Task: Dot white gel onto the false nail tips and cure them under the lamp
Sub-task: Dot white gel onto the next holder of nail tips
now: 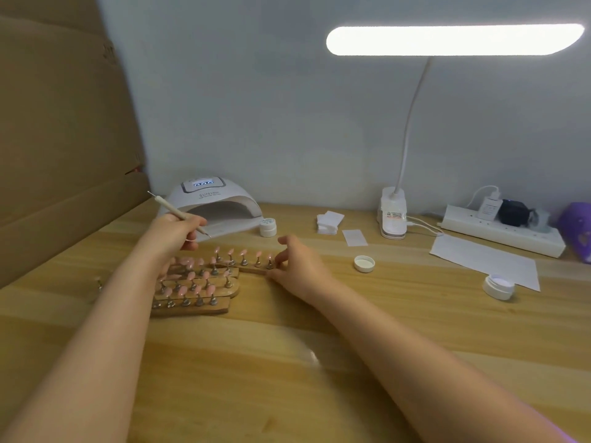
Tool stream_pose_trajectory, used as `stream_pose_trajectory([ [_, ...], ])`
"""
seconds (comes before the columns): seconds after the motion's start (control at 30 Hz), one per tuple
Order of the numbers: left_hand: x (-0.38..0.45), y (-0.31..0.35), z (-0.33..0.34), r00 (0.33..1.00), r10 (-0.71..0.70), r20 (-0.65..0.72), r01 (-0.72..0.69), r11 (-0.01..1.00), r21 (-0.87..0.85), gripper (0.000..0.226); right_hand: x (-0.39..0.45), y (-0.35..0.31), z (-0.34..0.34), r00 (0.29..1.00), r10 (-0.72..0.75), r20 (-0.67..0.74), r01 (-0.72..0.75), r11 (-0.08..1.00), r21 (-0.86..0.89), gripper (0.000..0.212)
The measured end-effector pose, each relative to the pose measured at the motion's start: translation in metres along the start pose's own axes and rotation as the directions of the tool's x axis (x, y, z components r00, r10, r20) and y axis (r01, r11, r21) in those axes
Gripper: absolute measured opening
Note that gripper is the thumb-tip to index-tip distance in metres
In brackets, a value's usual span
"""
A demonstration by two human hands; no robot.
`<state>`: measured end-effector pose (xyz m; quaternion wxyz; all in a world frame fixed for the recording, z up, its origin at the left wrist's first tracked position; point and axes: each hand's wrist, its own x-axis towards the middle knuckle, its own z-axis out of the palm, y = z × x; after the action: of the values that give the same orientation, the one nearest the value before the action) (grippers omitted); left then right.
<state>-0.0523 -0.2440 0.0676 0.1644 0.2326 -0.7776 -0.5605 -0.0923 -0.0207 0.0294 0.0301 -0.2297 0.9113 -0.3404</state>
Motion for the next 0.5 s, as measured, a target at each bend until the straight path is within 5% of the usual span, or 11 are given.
stream_pose_trajectory([
  [0.5, -0.013, 0.034, 0.035, 0.973, 0.193, -0.128, -0.193, 0.981, 0.016, 0.017, -0.083, 0.072, -0.067, 0.992, -0.064, -0.109, 0.048, 0.989, -0.142, 0.062],
])
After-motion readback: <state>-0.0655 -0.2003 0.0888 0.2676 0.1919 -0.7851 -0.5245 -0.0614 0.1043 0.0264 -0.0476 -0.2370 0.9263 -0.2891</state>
